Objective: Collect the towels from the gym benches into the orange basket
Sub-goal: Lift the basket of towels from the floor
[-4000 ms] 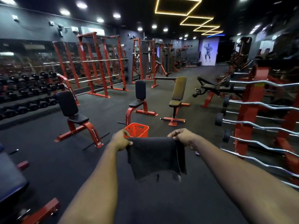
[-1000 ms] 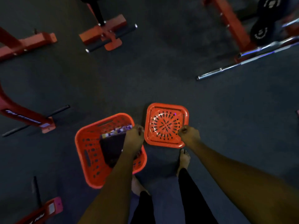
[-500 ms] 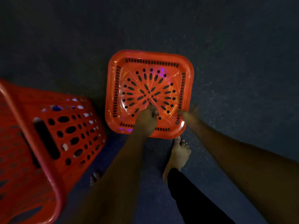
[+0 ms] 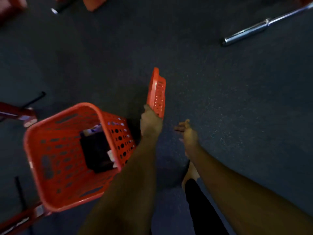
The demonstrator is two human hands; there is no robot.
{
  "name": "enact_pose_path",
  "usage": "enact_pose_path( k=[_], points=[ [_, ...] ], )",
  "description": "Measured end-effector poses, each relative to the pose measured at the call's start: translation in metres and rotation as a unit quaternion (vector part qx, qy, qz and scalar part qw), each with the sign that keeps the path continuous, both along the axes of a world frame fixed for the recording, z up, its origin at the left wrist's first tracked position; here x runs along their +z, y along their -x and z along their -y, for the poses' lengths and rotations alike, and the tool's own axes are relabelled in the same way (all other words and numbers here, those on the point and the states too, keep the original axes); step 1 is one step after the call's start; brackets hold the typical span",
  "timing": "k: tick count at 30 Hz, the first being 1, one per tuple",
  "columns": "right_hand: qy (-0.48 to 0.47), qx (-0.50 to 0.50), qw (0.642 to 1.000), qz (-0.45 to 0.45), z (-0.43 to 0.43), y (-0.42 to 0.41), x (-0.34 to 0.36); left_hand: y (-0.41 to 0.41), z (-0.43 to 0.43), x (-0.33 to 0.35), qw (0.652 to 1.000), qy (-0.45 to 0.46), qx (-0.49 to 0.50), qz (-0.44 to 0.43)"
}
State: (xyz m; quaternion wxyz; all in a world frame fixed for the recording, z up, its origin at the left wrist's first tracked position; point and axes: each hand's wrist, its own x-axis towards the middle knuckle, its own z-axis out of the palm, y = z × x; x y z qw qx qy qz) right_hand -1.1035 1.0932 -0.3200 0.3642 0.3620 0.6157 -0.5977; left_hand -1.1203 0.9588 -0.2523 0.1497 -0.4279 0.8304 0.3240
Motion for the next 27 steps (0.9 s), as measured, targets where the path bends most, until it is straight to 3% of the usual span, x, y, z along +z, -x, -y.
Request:
enact_pose_path(
  k=[3, 6, 14, 18, 21, 25, 27],
  points=[
    [-0.061, 0.042, 0.996, -0.057, 0.032, -0.002, 0.034, -0.014, 0.047, 0.051, 0.993, 0.074, 0.059, -0.074],
    [-0.107, 0.1, 0.984, -0.099, 0.067, -0.015, 0.043, -0.05, 0.126, 0.095, 0.977, 0.124, 0.148, -0.095],
    [-0.129, 0.183, 0.967, -0.123, 0.182, -0.083, 0.094, -0.21, 0.282, 0.115, 0.953, 0.017, 0.29, -0.089],
    [-0.262, 0.281, 0.902, -0.198, 0.249, -0.141, 0.103, -0.291, 0.336, 0.094, 0.956, 0.027, 0.289, -0.049],
    [-0.357, 0.292, 0.853, -0.246, 0.272, -0.175, 0.11, -0.327, 0.358, 0.054, 0.966, -0.058, 0.253, -0.021],
    [-0.4, 0.334, 0.81, -0.27, 0.287, -0.207, 0.102, -0.381, 0.382, -0.059, 0.937, -0.203, 0.283, 0.012],
    [-0.404, 0.352, 0.804, -0.256, 0.291, -0.213, 0.1, -0.378, 0.372, -0.052, 0.932, -0.222, 0.285, -0.001]
  ],
)
